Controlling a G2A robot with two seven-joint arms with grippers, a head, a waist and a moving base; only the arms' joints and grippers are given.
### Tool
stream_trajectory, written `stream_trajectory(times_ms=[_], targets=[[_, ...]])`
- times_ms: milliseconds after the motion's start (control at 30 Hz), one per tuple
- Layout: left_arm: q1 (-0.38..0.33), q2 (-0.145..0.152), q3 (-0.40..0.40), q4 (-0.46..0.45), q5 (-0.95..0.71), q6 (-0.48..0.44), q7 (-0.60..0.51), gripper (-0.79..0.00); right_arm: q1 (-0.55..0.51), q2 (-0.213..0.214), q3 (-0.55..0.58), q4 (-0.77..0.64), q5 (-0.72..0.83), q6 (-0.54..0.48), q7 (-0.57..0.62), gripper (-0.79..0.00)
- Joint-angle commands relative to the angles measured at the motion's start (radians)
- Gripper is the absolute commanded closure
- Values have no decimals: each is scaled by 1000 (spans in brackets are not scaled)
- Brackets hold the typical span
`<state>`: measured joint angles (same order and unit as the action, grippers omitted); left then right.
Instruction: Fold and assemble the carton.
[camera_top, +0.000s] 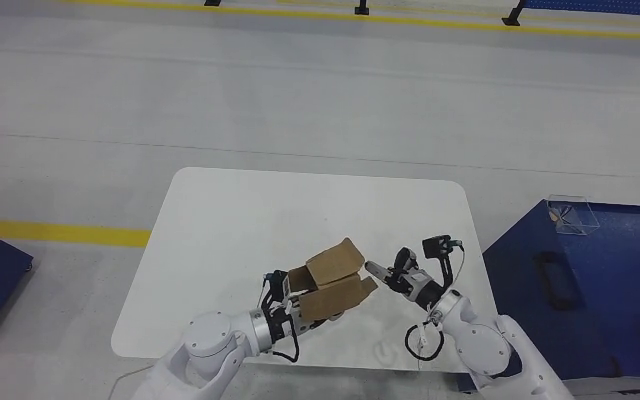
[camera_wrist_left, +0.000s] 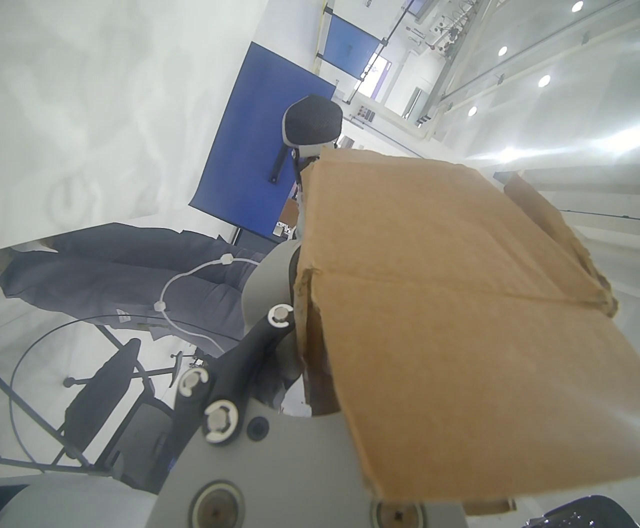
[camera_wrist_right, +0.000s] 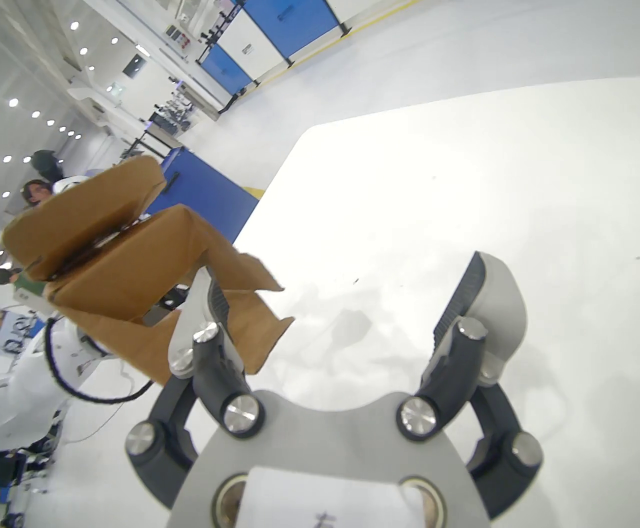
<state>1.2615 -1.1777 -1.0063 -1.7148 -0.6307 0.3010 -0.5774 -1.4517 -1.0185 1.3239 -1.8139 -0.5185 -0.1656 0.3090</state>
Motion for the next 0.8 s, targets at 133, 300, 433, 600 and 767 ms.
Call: stream_trajectory(times_ms=[133,300,433,600,767], targets=[[3,0,12,-8,29,-13,-17,0,31,-12,-54,18,-169,89,-67,-785],[5,0,6,-10,37,-11,-18,0,42,-20,-95,14,-213,90,-61,-785],[6,0,-4,-6,30,-3,-6,0,20,-21,-97,-21,-249,100,-55,-785],[3,-2,-8,3,18,3,9,0,-14,-22,-95,-70,-273,103,-40,-785],[-3,-5,-3,12,16,9,9,0,-14,-27,-111,-70,-281,105,-27,-785]])
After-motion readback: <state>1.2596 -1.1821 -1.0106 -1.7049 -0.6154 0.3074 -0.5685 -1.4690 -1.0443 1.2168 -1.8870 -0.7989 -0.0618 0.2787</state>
